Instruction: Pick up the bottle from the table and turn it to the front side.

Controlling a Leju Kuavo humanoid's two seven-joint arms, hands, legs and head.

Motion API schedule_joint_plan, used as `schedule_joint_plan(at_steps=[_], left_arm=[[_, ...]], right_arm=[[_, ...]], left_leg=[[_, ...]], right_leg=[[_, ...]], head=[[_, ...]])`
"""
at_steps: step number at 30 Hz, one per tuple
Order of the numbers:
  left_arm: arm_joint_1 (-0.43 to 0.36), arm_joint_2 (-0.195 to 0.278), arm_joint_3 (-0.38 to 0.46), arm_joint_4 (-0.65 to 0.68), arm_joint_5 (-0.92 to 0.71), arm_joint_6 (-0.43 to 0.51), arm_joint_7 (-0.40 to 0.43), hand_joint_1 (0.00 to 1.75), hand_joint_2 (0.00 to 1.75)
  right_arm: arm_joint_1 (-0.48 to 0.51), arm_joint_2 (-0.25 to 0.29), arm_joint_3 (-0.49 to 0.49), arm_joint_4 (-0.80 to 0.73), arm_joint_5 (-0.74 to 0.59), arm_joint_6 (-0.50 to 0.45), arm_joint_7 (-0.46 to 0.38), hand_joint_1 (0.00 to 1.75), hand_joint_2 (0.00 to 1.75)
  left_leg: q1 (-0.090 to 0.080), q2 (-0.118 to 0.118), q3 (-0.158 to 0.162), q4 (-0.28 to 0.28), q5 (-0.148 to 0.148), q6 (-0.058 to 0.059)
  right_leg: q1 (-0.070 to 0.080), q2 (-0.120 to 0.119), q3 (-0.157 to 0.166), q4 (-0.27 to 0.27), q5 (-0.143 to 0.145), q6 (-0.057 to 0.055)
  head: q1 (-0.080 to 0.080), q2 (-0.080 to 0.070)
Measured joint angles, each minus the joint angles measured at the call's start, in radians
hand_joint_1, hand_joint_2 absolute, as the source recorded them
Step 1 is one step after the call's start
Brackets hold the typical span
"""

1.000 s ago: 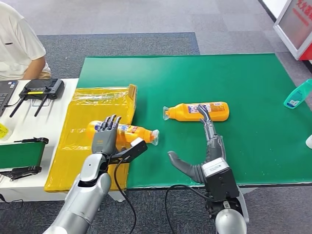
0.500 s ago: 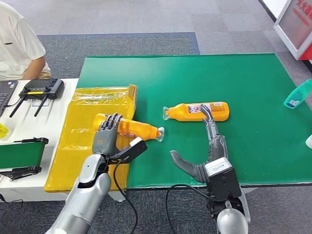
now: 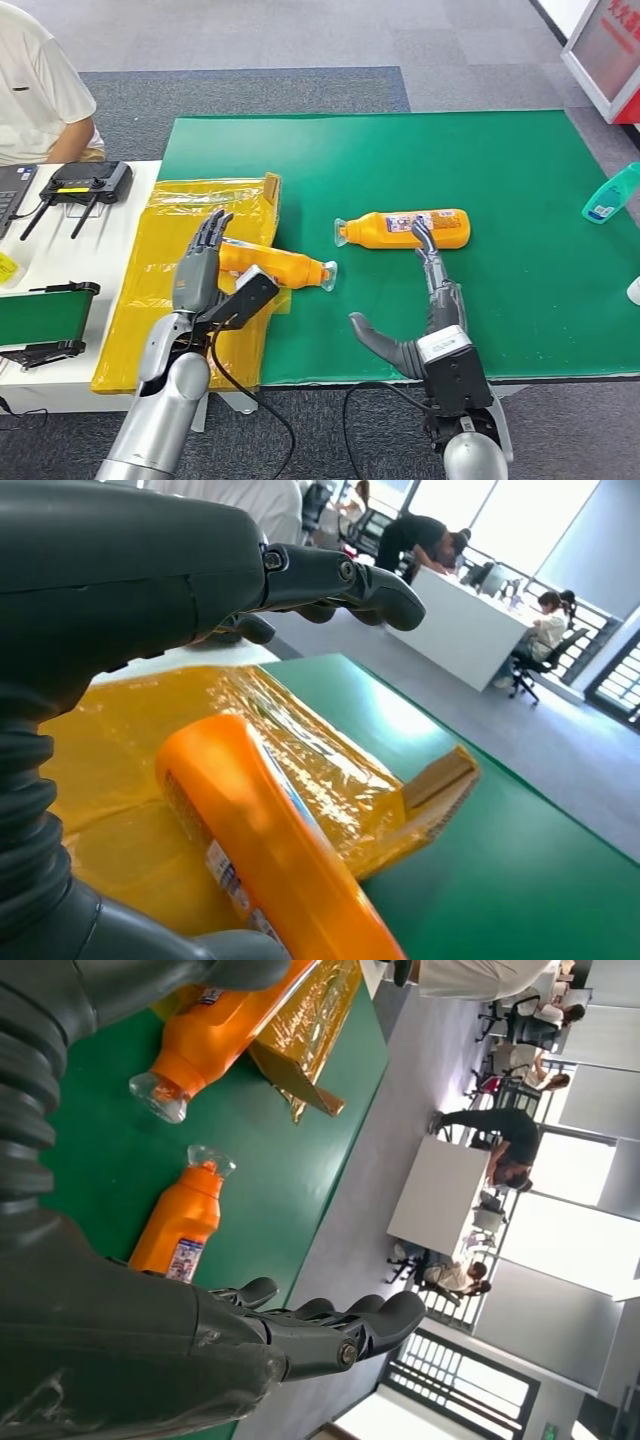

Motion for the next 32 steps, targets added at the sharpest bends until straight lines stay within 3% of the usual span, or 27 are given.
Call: schedule_joint_plan(at_steps=[6, 11, 13, 16, 22, 32], left_arm=[[0.025, 0.004, -0.027, -0.08, 0.165, -0.083, 0.012, 0.0, 1.75], [0.017, 0.009, -0.048, -0.083, -0.006, -0.108, 0.161, 0.0, 1.75], [0.011, 0.009, -0.045, -0.067, -0.048, -0.106, 0.172, 0.0, 1.75], [0.011, 0.007, -0.041, -0.055, -0.004, -0.104, 0.114, 0.0, 1.75], [0.07, 0.01, -0.06, -0.132, 0.293, -0.152, -0.019, 0.0, 1.75], [0.285, 0.04, -0.081, -0.368, 0.72, -0.313, -0.05, 0.0, 1.75]], right_arm=[[0.01, 0.0, -0.003, -0.001, 0.006, -0.009, 0.003, 0.0, 1.75], [0.009, 0.0, -0.004, -0.005, 0.011, 0.004, 0.005, 0.0, 1.75], [0.009, 0.0, -0.003, -0.009, 0.011, 0.006, 0.007, 0.0, 1.75], [0.01, 0.0, -0.003, -0.01, 0.012, 0.005, 0.01, 0.0, 1.75], [0.025, 0.0, -0.004, -0.01, -0.005, 0.024, 0.045, 0.0, 1.75], [0.074, 0.003, -0.035, -0.01, -0.103, 0.096, 0.149, 0.0, 1.75]], left_leg=[[0.0, 0.0, 0.0, 0.0, 0.0, 0.0], [0.0, 0.0, 0.0, 0.0, 0.0, 0.0], [0.0, 0.0, 0.0, 0.0, 0.0, 0.0], [0.0, 0.0, 0.0, 0.0, 0.0, 0.0], [0.0, 0.0, 0.0, 0.0, -0.001, 0.0], [0.0, 0.0, -0.001, 0.0, -0.002, 0.0]], right_leg=[[0.0, 0.0, 0.0, 0.0, 0.0, 0.0], [0.0, 0.0, 0.0, 0.0, 0.0, 0.0], [0.0, 0.0, 0.0, 0.0, 0.0, 0.0], [0.0, 0.0, 0.0, 0.0, 0.0, 0.0], [0.0, 0.0, 0.0, 0.0, 0.0, 0.0], [0.0, 0.0, 0.0, 0.0, -0.003, 0.001]], head=[[0.0, 0.0], [0.0, 0.0], [0.0, 0.0], [0.0, 0.0], [0.0, 0.0], [0.0, 0.0]])
